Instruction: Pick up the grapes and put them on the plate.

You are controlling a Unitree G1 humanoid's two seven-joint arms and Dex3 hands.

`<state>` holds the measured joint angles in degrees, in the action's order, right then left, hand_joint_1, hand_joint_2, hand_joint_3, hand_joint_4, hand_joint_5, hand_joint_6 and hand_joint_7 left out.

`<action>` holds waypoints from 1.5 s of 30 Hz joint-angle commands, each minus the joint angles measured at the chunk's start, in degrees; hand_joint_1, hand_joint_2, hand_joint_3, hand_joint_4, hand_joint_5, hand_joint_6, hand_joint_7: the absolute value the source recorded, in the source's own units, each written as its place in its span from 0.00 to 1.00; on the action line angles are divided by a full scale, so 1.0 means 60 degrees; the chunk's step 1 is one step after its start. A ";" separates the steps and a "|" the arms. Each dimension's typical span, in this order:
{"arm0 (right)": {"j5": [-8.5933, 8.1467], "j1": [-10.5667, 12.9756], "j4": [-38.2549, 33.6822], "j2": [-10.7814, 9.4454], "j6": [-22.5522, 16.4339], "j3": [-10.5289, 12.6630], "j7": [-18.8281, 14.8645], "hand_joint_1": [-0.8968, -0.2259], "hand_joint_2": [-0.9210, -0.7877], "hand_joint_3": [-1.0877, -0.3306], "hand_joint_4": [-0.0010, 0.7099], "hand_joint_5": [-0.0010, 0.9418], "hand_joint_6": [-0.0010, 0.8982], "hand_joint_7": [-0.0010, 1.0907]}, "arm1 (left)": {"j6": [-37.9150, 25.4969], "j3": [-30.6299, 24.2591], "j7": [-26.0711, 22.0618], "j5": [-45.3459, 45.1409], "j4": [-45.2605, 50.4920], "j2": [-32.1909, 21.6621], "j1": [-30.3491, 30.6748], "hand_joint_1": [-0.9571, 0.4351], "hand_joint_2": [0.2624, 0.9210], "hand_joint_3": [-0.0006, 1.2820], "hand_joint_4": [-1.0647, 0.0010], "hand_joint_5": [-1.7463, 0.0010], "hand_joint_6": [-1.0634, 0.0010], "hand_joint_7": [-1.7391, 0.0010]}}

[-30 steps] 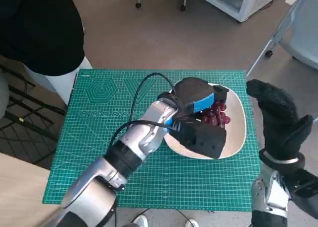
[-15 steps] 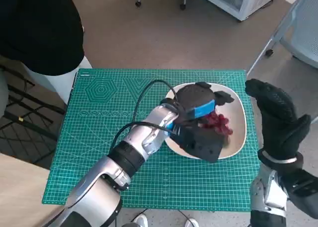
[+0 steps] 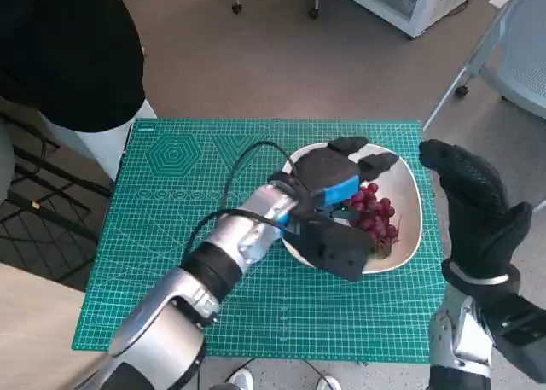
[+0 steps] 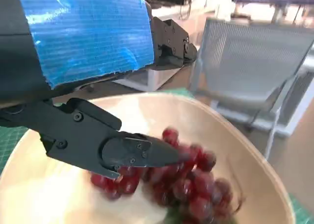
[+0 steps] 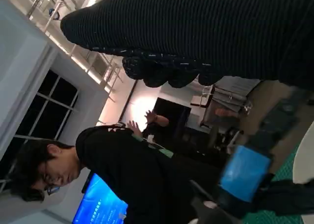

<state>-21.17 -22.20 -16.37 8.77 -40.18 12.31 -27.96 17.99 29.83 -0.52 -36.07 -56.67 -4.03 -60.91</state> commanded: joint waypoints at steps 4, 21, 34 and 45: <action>-0.0033 0.0211 0.0008 -0.0002 0.0148 -0.0055 0.0027 0.62 0.00 0.69 0.30 0.00 0.03 0.35 | 0.1680 -0.1686 -0.0033 0.1984 0.0443 -0.0678 0.1129 0.17 1.00 0.46 0.95 1.00 0.85 1.00; 0.0000 -0.0018 -0.0170 -0.0013 0.0194 -0.0182 0.0030 0.59 0.00 0.69 0.30 0.00 0.03 0.35 | 0.4573 -0.4852 -0.2354 0.7221 0.1693 -0.0421 0.3532 0.31 1.00 0.39 0.87 0.99 0.83 1.00; -0.0097 -0.0199 -0.0453 -0.0029 0.0090 -0.0265 -0.0163 0.58 0.00 0.70 0.31 0.00 0.04 0.35 | 0.2816 -0.5990 -0.5352 0.9961 0.3021 -0.0486 0.4445 0.32 1.00 0.35 0.86 1.00 0.83 1.00; -0.0162 -0.0367 -0.0739 -0.0003 -0.0042 -0.0238 -0.0378 0.58 0.00 0.71 0.31 0.00 0.04 0.34 | 0.2578 -0.6375 -0.5574 0.9869 0.3496 -0.0357 0.4827 0.32 1.00 0.33 0.86 1.00 0.83 1.00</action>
<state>-21.76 -24.25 -19.64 8.76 -40.28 10.97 -29.50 33.28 -7.87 -33.84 23.38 -37.17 -6.50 -33.16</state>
